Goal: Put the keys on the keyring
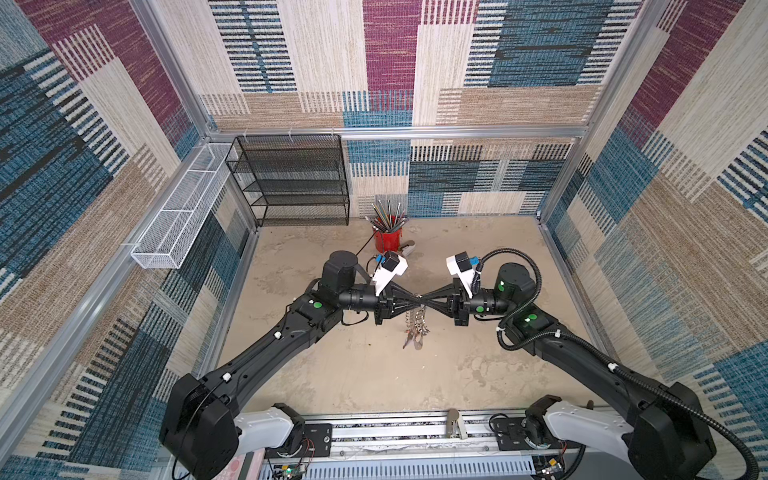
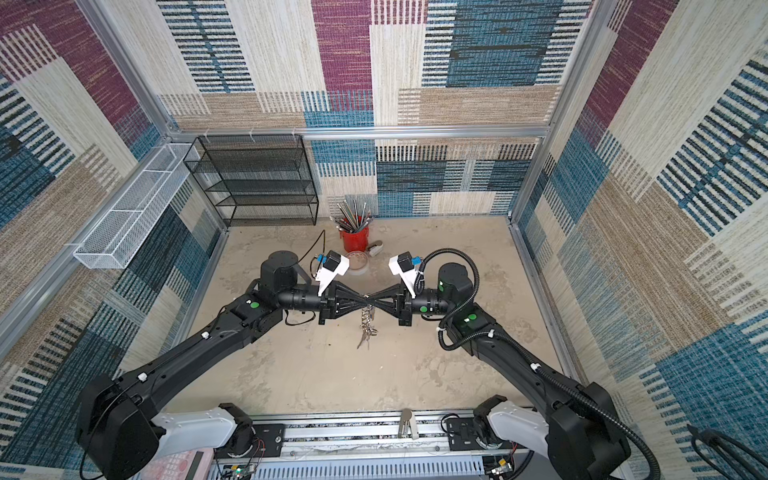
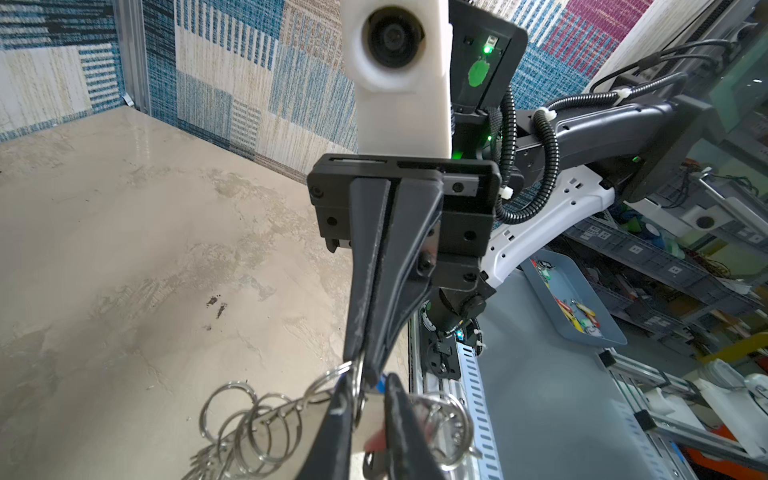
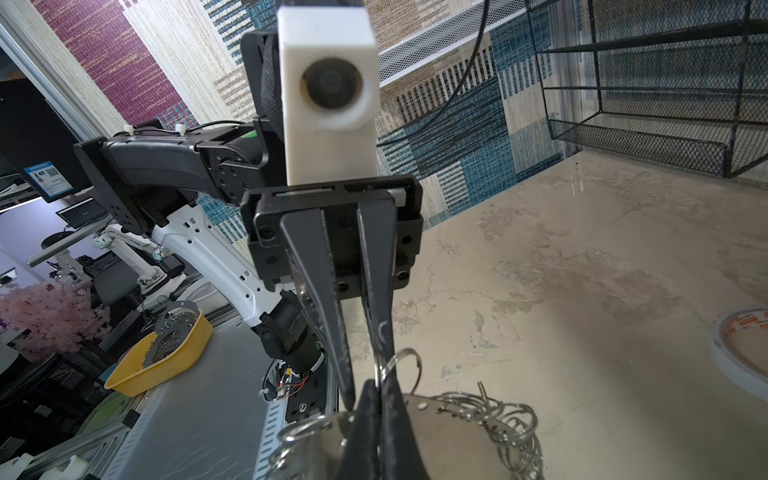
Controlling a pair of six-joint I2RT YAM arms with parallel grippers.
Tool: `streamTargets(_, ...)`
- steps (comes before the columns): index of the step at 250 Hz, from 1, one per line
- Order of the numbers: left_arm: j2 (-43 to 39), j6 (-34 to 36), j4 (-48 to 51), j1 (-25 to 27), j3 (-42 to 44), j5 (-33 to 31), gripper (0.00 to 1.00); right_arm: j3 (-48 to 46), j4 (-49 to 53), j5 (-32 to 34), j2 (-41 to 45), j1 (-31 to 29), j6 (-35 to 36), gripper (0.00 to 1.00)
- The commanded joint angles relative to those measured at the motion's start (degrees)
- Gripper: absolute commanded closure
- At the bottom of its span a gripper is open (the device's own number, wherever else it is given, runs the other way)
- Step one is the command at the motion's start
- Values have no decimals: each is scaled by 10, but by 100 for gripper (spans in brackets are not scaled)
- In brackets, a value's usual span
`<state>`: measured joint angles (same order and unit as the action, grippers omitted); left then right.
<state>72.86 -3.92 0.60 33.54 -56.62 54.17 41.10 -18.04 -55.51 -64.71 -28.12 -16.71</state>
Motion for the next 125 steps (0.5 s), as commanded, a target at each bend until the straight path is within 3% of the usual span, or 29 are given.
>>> streamTargets(1,7,59,73,1,-28,29,82,3,-2,10,4,0,10,100)
streamTargets(68,34,135,197,1,-89,32,89,9,16,16,-1,-9,26,100)
streamTargets(125,54,142,224,1,-116,21,99,15,33,22,-9,-17,39,100)
